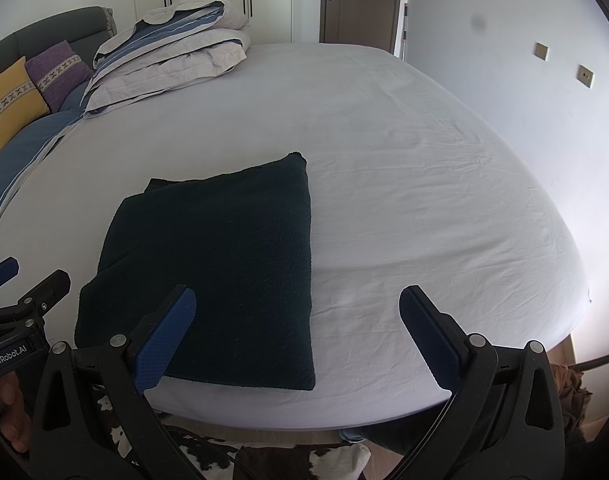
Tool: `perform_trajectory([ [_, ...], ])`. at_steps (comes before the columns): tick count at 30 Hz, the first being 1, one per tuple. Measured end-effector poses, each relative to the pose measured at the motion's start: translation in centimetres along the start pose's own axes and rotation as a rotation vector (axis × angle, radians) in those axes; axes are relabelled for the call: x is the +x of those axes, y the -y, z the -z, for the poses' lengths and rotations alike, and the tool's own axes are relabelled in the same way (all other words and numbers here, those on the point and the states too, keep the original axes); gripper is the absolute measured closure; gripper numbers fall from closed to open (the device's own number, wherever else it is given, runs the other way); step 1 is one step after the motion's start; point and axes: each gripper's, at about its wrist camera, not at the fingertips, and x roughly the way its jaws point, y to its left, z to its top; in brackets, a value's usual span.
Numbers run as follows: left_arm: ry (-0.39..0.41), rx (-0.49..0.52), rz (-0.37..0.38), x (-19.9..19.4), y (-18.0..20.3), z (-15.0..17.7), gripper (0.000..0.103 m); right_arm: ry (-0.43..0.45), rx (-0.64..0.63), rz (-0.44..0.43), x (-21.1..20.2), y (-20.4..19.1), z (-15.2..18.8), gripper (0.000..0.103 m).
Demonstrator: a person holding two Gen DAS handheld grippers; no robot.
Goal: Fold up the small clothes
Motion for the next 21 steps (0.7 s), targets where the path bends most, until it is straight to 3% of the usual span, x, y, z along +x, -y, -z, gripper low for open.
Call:
perform_trajectory([
  [21,-0.003,0.003,0.006,0.03,0.03,-0.06,0.000,-0.001,0.000,0.000,-0.13,-0.26,0.09,0.000],
])
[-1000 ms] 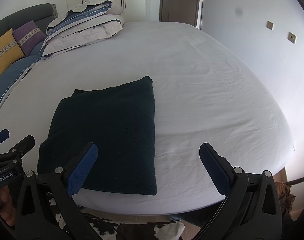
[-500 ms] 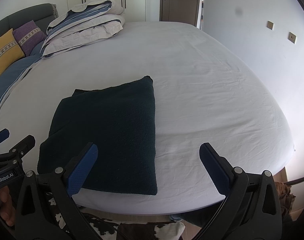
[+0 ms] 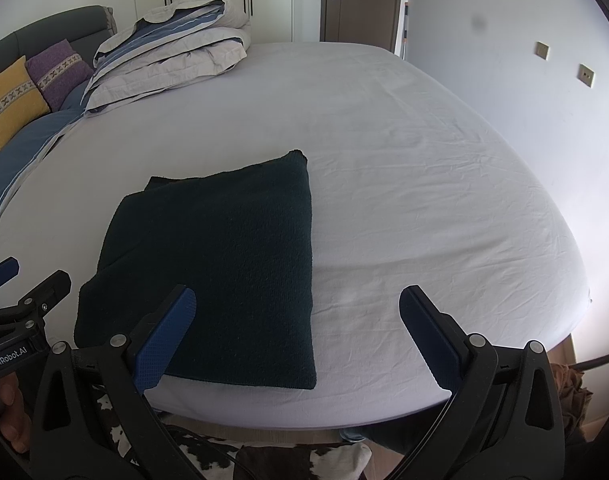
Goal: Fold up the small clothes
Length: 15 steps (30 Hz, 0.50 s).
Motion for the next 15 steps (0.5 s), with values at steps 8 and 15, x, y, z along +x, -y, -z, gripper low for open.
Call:
perform_trajectory([
  [8,-0.001,-0.001,0.004,-0.04,-0.17,0.08,0.000,-0.002,-0.002,-0.001,0.02,-0.11,0.15,0.000],
  [15,-0.005,0.000,0.006,0.11,-0.29,0.19,0.000,-0.004,-0.005,-0.005,0.11,-0.06,0.23,0.000],
])
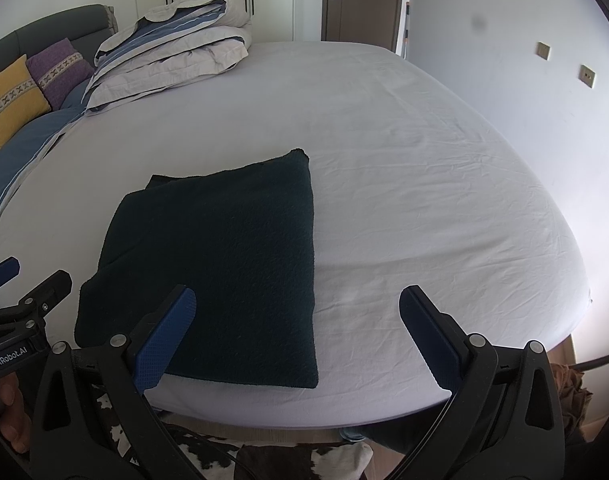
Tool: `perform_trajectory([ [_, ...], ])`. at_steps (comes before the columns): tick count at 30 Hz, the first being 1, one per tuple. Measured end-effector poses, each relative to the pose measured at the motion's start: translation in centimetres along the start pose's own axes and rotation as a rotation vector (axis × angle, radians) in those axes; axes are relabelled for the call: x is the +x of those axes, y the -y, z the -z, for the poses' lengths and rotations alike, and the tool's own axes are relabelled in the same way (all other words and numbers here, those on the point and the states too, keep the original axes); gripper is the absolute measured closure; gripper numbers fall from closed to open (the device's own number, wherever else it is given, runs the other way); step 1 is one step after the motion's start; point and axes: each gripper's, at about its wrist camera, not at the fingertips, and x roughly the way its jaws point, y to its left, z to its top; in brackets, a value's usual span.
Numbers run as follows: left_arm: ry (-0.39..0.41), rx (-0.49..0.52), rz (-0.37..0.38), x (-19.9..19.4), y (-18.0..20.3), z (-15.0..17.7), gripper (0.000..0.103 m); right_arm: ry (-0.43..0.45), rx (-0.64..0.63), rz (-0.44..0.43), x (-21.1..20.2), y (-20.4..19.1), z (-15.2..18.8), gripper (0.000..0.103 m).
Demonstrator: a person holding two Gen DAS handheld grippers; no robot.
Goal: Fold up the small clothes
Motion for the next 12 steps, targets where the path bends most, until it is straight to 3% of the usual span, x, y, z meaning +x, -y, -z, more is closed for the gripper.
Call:
perform_trajectory([
  [12,-0.007,-0.008,-0.001,0.19,-0.40,0.26,0.000,-0.001,-0.001,-0.002,0.04,0.09,0.00,0.000],
])
